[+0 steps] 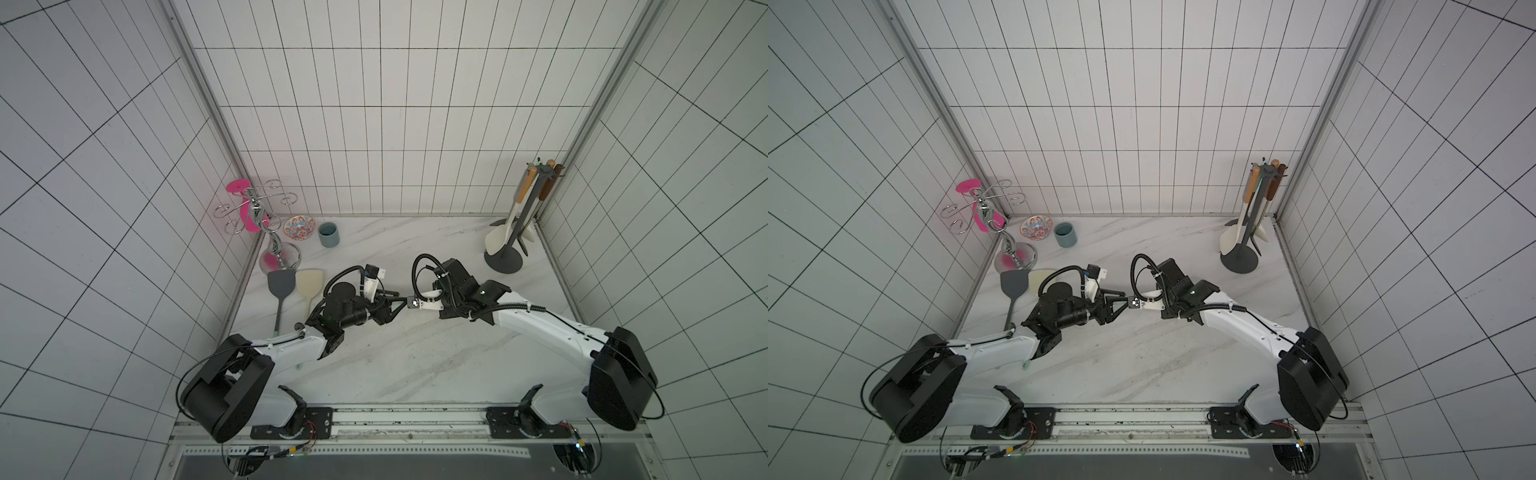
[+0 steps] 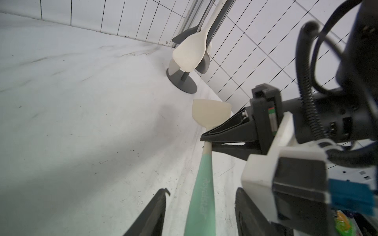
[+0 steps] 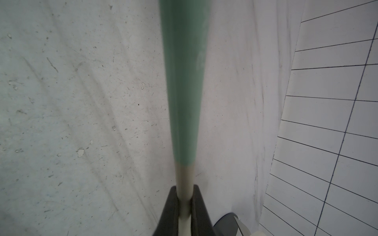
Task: Take the spatula off the kitchen utensil rack
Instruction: Place the spatula at the center of the board.
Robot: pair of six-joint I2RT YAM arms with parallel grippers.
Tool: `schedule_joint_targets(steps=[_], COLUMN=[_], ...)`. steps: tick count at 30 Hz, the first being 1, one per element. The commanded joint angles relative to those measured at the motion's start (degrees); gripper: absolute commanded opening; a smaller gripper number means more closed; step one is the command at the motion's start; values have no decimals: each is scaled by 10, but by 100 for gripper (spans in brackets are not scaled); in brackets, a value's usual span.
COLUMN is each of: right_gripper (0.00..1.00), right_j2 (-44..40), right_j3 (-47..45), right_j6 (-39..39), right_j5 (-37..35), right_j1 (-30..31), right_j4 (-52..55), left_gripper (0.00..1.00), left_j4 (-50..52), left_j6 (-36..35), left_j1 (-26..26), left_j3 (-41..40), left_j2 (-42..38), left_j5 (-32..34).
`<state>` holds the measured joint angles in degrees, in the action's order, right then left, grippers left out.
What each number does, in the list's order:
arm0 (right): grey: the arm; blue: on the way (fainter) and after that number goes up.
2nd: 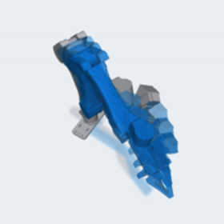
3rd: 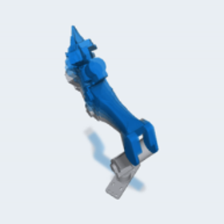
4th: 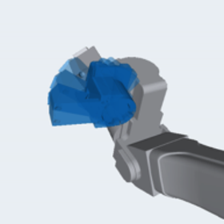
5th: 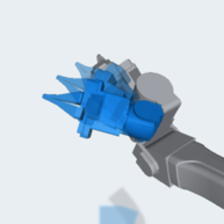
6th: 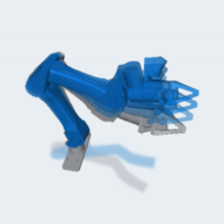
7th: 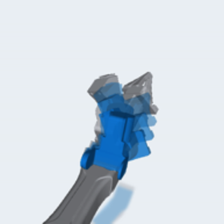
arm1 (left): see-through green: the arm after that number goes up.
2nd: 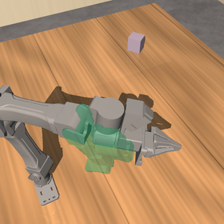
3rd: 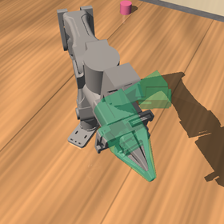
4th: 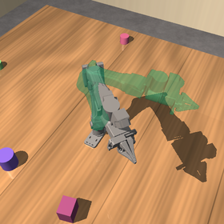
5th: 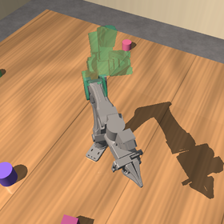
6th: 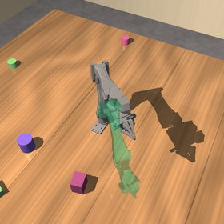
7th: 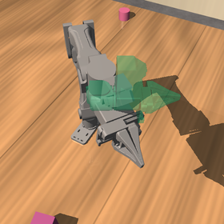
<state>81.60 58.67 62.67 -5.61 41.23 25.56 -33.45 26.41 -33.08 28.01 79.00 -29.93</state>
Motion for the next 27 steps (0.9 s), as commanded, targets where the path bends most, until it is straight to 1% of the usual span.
schedule_joint_targets(steps=[1,3,5,6,8,11,15,18,19,20,21,22,23,24,27], right_gripper=[0,0,0,0,0,0,0,0,0,19,32,40,47,51,56], right_j2=[-3,-6,-9,-9,-10,-11,-15,-21,-23,-25,-29,-35,-42,-51,-85], right_j3=[54,56,56,55,54,49,38,35,39,44,47,50,51,51,47], right_j6=[33,37,38,40,43,41,18,-32,-63,-98,-131,-167,-199,-228,-335], right_j5=[18,26,33,34,33,30,22,8,4,4,3,2,-1,-7,8], right_j1=[-4,-4,-4,-4,-3,-2,-2,-1,0,1,1,5,8,12,18], right_j4=[25,28,29,30,32,33,13,-11,-13,-13,-12,-9,-4,-4,-2], left_gripper=[46,35,20,17,16,0,0,0,0,0,0,0,0,0,0], left_j4=[42,44,50,51,49,49,36,18,11,3,-3,-9,-17,-21,-23], left_j6=[-27,-28,-29,-29,-29,-28,-21,-12,-11,-9,-7,-6,-4,-3,-2], left_j1=[-4,-7,-9,-10,-10,-13,-14,-14,-14,-13,-13,-14,-13,-14,-13], left_j3=[20,26,33,34,35,35,33,20,15,9,4,-2,-10,-15,-27], left_j2=[18,28,36,39,42,42,42,31,25,18,12,5,-2,-10,-29], left_j5=[7,1,-4,-5,-8,-7,-9,2,8,13,19,25,32,38,63])
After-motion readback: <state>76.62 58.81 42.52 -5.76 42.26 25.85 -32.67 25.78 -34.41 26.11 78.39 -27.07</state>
